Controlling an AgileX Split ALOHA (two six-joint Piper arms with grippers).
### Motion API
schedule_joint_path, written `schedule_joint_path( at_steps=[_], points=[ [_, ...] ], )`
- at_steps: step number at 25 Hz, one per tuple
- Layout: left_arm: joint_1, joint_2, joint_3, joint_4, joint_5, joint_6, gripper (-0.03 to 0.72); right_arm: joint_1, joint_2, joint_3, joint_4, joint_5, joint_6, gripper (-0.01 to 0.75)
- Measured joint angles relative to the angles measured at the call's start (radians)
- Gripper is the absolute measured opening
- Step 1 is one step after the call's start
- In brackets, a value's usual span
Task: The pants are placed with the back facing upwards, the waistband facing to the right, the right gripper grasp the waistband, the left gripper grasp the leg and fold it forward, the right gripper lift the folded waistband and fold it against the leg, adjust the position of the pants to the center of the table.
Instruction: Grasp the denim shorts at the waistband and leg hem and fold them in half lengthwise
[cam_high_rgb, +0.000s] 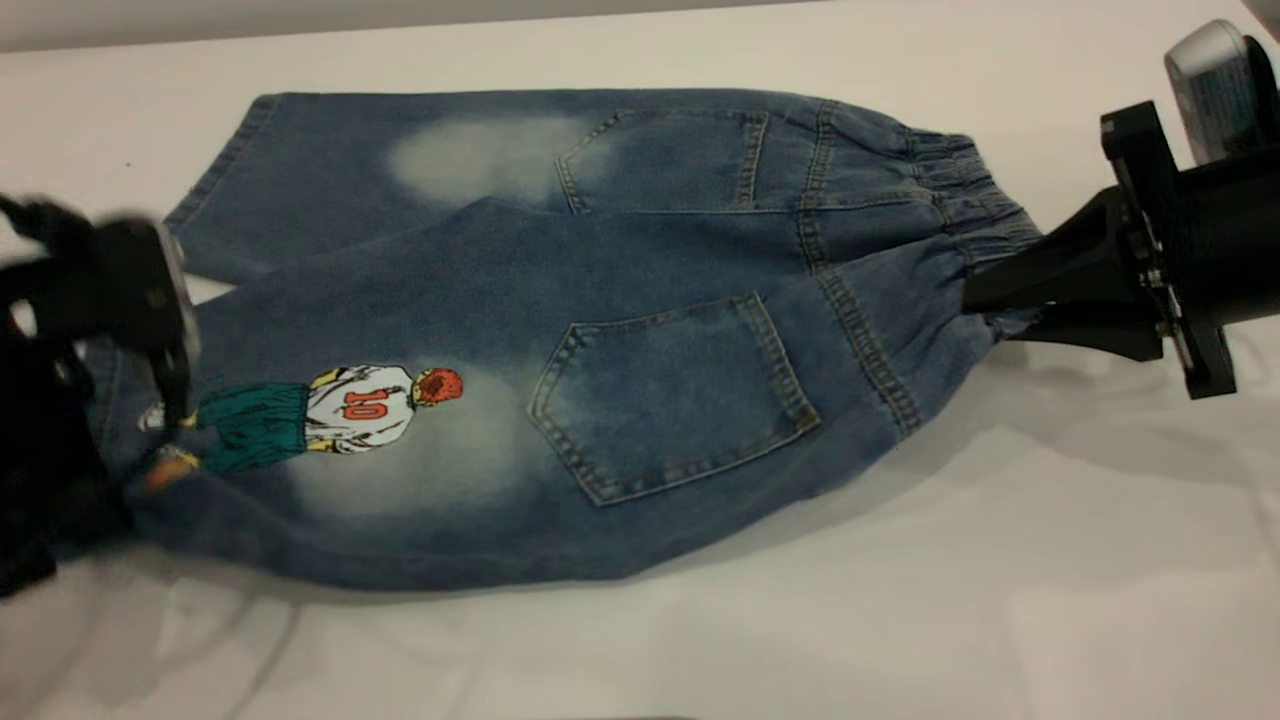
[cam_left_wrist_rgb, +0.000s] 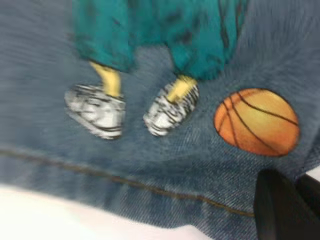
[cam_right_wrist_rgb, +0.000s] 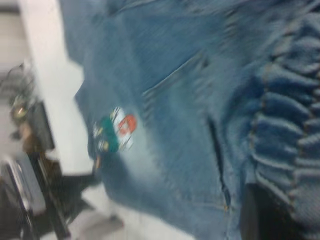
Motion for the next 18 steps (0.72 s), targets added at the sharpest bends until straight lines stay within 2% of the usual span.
schedule_joint_path(
  at_steps=[5,10,18],
  points=[
    [0.000,-0.164,0.002,-0.041,-0.004,-0.042,0.020,0.000,-0.001,0.000,-0.077,0.092,0.045,0.065],
    [0.000,-0.311,-0.007,-0.054,-0.123,-0.115,0.020,0.000,-0.001,0.000,-0.023,0.100,0.176,0.065],
    [0.016,-0.225,-0.157,-0.124,-0.188,-0.172,0.020,0.000,-0.001,-0.045,0.068,0.101,0.468,0.065]
  ],
)
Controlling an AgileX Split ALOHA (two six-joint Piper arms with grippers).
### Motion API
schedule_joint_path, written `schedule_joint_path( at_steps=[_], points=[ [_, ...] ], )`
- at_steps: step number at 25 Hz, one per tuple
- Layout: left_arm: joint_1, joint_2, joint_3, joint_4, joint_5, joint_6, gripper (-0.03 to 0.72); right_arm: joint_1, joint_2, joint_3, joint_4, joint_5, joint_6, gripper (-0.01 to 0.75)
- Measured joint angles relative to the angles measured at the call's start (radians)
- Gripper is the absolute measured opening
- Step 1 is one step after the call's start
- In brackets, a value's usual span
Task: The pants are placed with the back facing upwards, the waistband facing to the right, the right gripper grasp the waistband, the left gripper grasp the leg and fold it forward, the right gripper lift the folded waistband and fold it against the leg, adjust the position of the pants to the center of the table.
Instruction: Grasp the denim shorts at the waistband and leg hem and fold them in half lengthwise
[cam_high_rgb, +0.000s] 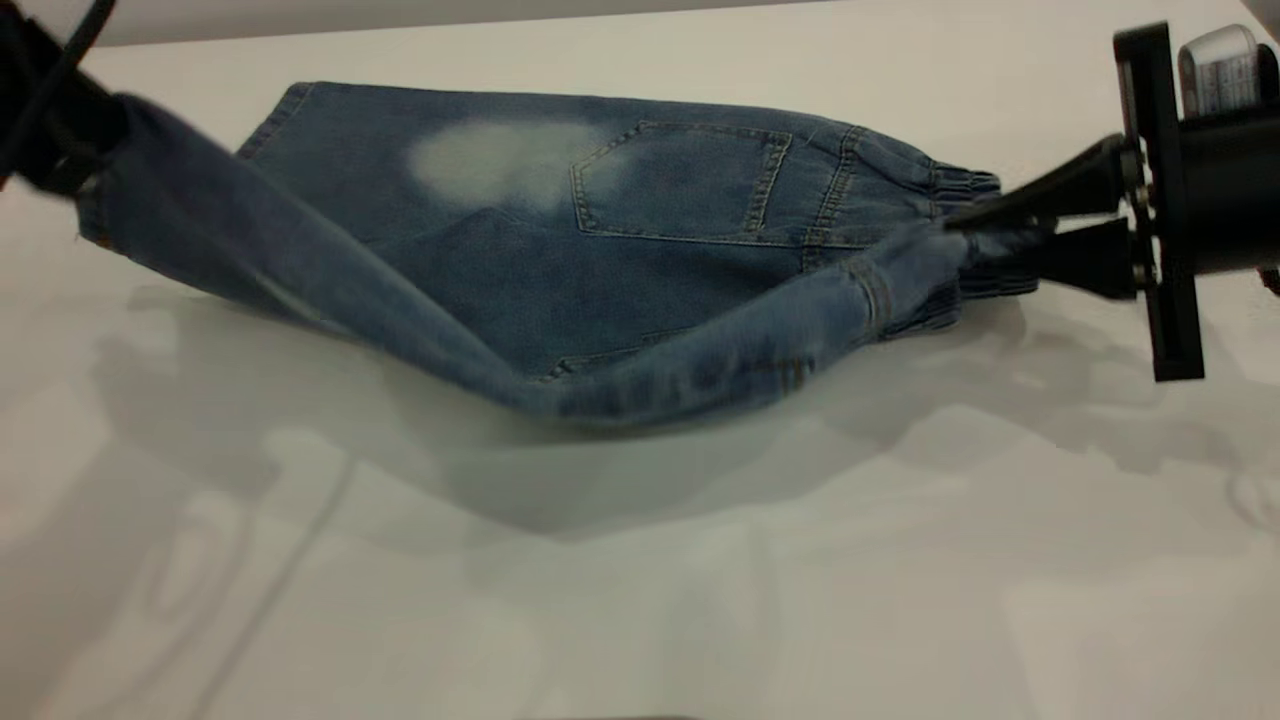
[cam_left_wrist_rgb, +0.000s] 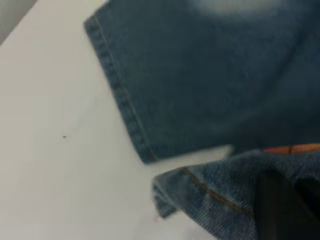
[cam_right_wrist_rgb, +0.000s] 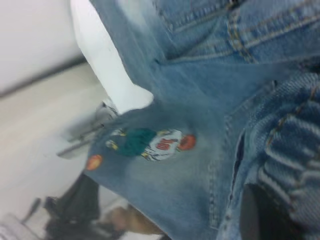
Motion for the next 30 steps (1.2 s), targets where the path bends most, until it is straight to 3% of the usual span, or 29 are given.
schedule_joint_path(
  at_steps=[9,21,30],
  points=[
    [0.048,0.219,-0.200,-0.188,-0.102,-0.001,0.020,0.000,0.000,-0.193,0.001,-0.007,0.253,0.065],
    [0.048,0.497,-0.449,-0.243,-0.105,-0.029,0.022,0.000,0.001,-0.303,-0.005,-0.308,0.399,0.067],
    [0.048,0.557,-0.483,-0.244,-0.111,-0.097,0.033,0.001,0.002,-0.303,-0.005,-0.399,0.448,0.070]
  ],
)
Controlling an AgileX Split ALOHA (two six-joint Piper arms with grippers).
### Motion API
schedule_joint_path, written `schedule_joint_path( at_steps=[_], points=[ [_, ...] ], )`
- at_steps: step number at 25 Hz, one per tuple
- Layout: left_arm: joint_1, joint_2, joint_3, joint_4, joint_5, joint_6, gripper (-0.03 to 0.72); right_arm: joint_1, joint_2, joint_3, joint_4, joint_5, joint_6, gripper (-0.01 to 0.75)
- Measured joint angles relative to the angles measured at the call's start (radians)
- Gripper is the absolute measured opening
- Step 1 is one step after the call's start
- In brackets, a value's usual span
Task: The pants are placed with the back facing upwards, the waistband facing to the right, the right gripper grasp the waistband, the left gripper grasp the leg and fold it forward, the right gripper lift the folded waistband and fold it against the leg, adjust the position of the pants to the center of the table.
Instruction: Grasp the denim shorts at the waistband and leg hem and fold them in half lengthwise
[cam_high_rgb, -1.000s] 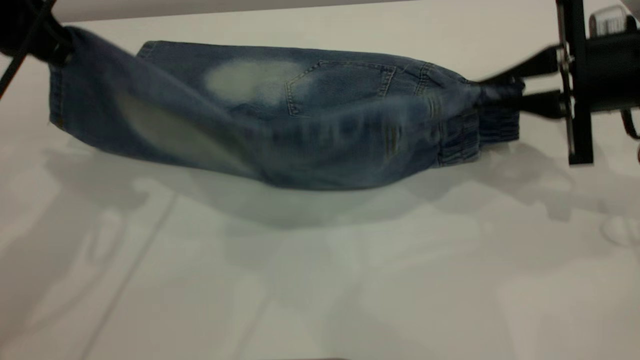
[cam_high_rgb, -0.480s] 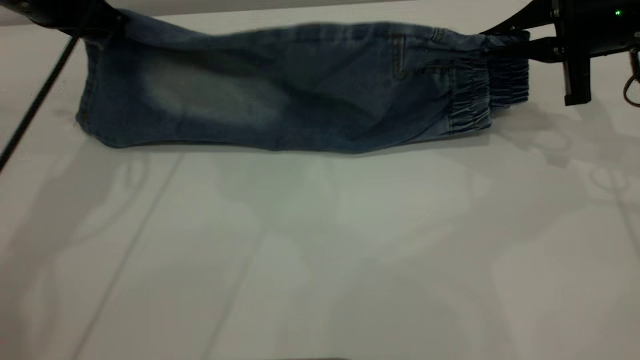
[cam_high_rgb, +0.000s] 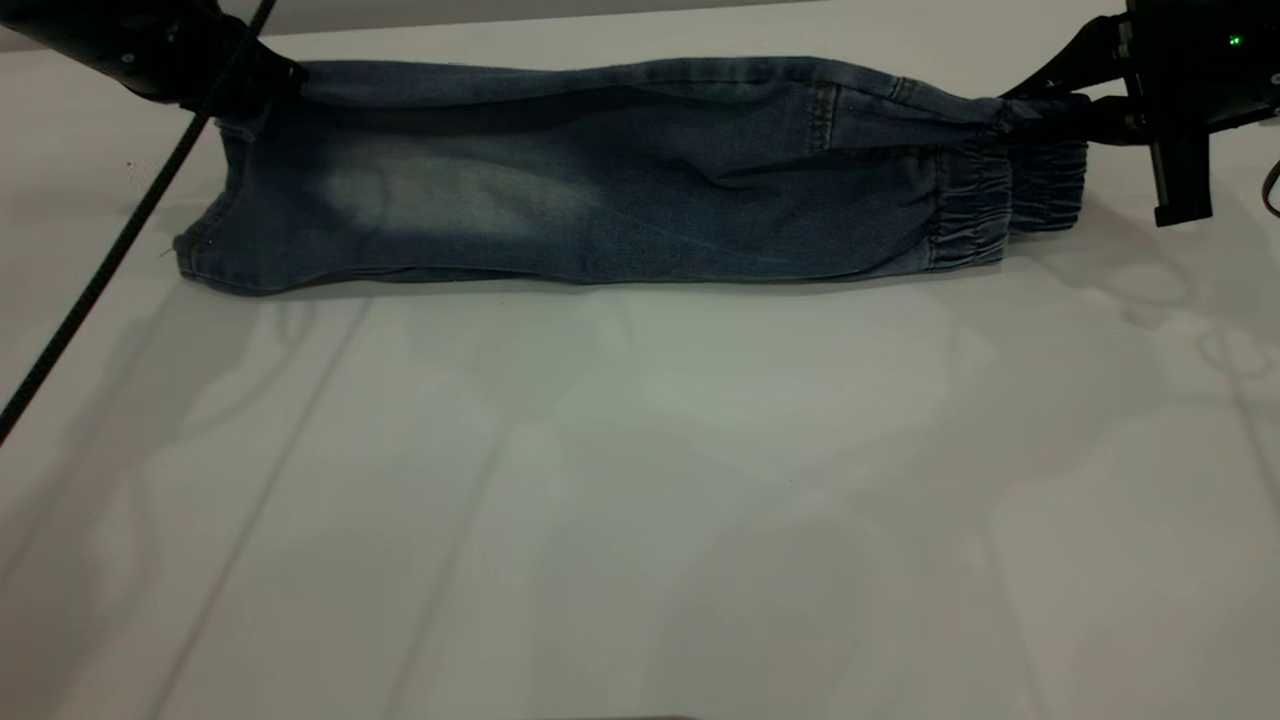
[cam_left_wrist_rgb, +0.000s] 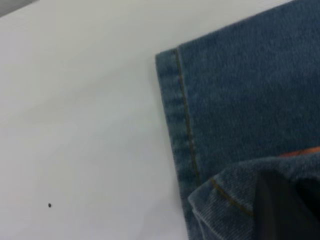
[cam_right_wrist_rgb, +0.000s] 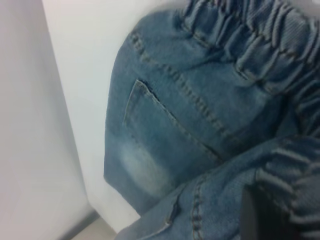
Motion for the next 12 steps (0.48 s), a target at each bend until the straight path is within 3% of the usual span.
schedule_joint_path(
  at_steps=[12],
  points=[
    [-0.001,0.013,-0.005,0.000,-0.024,-0.003,0.055,0.001,0.001,-0.060,0.000,-0.010,0.030,0.085]
  ],
)
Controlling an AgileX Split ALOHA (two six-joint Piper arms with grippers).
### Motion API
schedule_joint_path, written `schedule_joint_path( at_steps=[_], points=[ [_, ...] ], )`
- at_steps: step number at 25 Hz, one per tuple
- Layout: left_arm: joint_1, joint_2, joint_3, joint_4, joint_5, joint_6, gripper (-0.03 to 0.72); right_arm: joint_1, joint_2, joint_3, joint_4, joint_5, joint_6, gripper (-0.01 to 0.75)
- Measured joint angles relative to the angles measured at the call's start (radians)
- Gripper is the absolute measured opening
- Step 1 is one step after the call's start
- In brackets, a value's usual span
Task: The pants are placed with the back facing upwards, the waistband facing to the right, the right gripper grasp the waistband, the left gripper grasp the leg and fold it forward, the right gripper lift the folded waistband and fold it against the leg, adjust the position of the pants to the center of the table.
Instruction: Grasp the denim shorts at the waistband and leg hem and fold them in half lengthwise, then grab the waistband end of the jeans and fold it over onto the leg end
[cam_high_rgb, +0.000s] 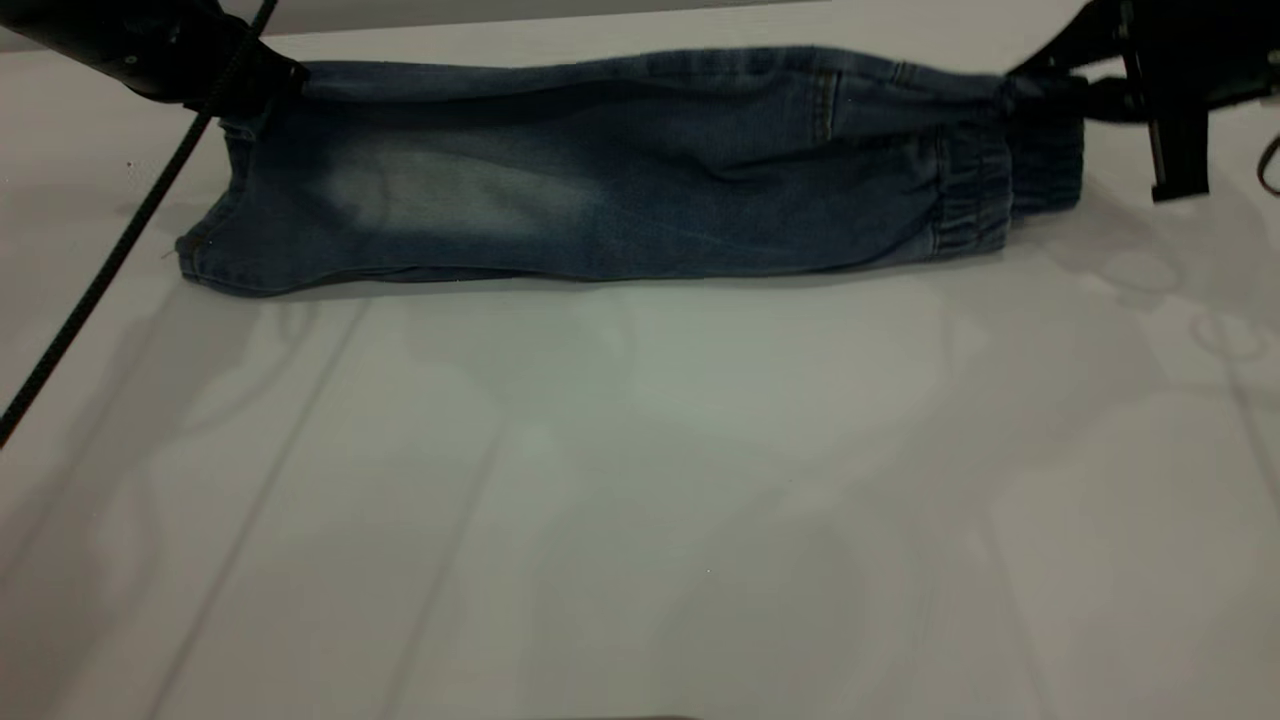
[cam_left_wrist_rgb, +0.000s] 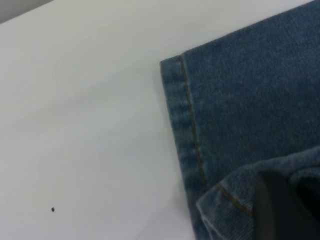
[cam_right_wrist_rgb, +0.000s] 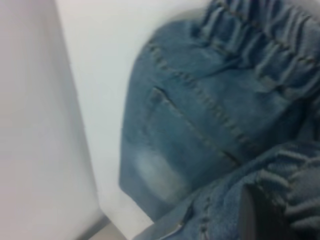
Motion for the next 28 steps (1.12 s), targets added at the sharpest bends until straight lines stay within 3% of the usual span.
schedule_joint_path(
  at_steps=[6,11,14,19,24,28],
  points=[
    [0.000,0.002,0.000,0.000,-0.011,0.000,0.069,0.015,0.001,-0.055,0.000,-0.053,-0.001,0.092],
    [0.000,0.002,0.000,0.000,-0.020,-0.047,0.126,0.041,0.025,-0.069,0.001,-0.101,-0.003,0.127],
    [0.000,0.002,0.000,0.000,-0.028,-0.094,0.209,0.047,0.060,-0.105,0.001,-0.093,-0.004,0.193],
    [0.000,0.002,0.000,-0.011,-0.065,-0.228,0.347,0.068,0.102,-0.187,0.001,-0.076,-0.078,0.372],
    [0.000,0.002,0.000,-0.005,-0.050,-0.254,0.386,0.066,0.106,-0.206,-0.015,0.026,-0.229,0.552],
    [0.000,0.002,0.000,-0.004,0.015,-0.259,0.391,0.049,0.106,-0.207,-0.120,0.163,-0.259,0.601]
  ],
)
